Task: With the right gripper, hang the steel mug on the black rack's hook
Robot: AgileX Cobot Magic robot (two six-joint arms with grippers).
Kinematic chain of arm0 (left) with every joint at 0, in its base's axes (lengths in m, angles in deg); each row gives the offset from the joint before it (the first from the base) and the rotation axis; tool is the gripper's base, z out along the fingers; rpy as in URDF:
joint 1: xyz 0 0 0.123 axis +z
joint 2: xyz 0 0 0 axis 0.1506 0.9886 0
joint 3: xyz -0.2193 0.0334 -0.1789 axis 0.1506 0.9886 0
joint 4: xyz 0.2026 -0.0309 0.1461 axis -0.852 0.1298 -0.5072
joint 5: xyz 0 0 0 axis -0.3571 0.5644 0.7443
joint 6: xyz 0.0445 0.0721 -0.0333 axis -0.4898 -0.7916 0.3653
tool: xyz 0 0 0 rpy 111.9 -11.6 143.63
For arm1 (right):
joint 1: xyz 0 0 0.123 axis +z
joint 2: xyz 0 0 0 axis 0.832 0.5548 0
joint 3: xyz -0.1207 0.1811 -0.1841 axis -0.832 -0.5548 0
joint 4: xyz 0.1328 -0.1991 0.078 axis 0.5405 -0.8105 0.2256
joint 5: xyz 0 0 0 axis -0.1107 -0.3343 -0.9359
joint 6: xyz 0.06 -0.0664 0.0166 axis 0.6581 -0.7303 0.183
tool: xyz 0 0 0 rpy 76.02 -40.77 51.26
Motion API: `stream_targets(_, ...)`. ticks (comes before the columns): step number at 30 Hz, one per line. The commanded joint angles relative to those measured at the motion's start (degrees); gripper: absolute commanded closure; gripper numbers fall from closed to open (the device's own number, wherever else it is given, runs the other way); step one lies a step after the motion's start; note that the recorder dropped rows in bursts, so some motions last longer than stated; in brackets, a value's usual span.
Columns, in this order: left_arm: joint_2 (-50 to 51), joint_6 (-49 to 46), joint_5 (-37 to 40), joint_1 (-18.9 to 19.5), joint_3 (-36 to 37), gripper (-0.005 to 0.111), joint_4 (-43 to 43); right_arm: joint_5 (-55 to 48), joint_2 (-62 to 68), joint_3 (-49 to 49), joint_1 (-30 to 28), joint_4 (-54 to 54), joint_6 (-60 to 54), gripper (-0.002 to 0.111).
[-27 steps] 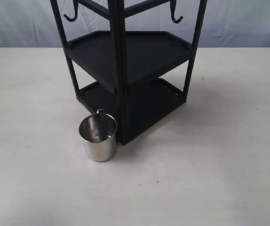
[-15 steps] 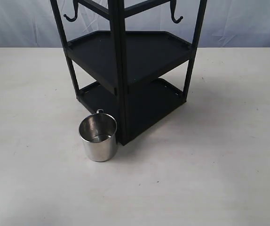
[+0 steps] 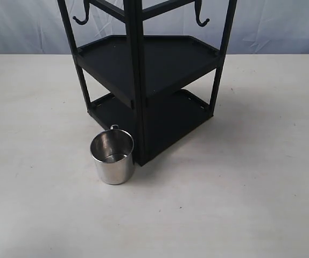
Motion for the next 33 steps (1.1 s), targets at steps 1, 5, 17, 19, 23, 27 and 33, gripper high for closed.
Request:
stream_targets(1, 0.25, 0.31, -0.43, -0.28, -0.09, 0.107, 0.0, -4.32, 2.14, 8.53, 0.18, -11.98, -3.95, 0.109)
stream_targets(5, 0.25, 0.31, -0.43, -0.28, -0.09, 0.107, 0.0, -24.41, 12.64, 15.98, 0.18, -14.8, -9.83, 0.109)
stream_targets(17, 0.25, 0.31, -0.43, -0.28, -0.09, 0.107, 0.0, -49.32, 60.1, 25.49, 5.35, 17.88, -57.04, 0.109)
stream_targets(19, 0.25, 0.31, -0.43, -0.28, -0.09, 0.107, 0.0, -45.93, 65.16, 26.87, 8.93, 18.69, -57.17, 0.108)
stream_targets(23, 0.25, 0.31, -0.43, -0.28, -0.09, 0.107, 0.0, -40.89, 72.63, 32.02, 17.95, 20.01, -68.92, 0.098)
stream_targets(27, 0.25, 0.31, -0.43, -0.28, -0.09, 0.107, 0.0, -34.89, 77.34, 37.79, 27.08, 20.8, -80.62, 0.081)
stream_targets(33, 0.25, 0.31, -0.43, -0.28, -0.09, 0.107, 0.0, -31.68, 85.64, 49.41, 36.5, 14.66, -77.39, 0.055)
